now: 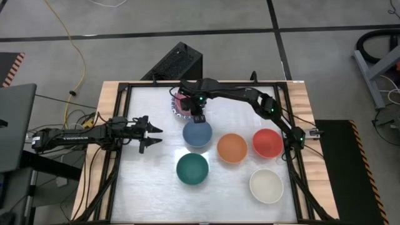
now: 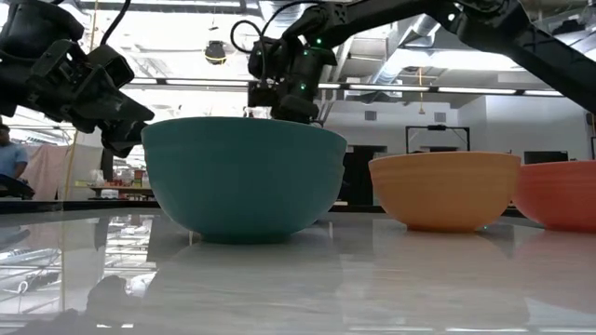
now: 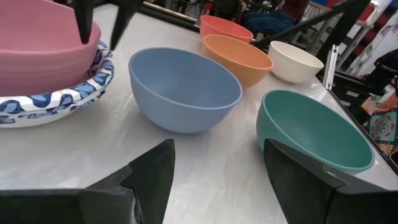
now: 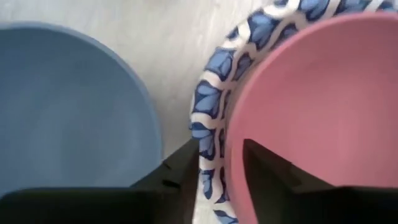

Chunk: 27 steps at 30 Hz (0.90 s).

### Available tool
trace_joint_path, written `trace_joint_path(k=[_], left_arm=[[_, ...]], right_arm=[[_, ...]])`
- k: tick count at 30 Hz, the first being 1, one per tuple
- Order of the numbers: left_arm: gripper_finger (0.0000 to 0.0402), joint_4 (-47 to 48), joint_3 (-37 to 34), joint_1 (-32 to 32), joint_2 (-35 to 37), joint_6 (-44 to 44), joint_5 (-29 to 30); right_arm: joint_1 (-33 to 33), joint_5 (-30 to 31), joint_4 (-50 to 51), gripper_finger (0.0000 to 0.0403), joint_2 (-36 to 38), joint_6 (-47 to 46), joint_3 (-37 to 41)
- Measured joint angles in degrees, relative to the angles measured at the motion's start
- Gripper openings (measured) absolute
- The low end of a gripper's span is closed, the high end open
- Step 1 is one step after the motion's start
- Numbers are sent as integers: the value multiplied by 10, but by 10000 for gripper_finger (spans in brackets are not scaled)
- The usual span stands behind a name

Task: Nest bowls inside each other
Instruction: Stack the blue bowl on top of the pink bowl

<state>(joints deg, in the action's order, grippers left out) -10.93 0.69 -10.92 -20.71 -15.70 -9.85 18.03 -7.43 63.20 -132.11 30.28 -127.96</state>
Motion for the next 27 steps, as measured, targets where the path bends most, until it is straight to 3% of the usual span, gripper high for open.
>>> trace_joint_path(k=[5, 8, 16, 27], left_arm=[[235, 0, 0, 0, 0, 0, 0], [235, -1, 0, 0, 0, -3, 0], [235, 0, 0, 1, 0, -8, 1], [235, 18, 0, 1, 0, -14, -2]], right_arm=[[-1, 1, 70, 195, 4, -17, -72], [0, 1, 105, 206, 38, -25, -57], [-13, -27, 169, 204, 84, -180, -57], [-23, 31, 187, 202, 19, -305, -56]])
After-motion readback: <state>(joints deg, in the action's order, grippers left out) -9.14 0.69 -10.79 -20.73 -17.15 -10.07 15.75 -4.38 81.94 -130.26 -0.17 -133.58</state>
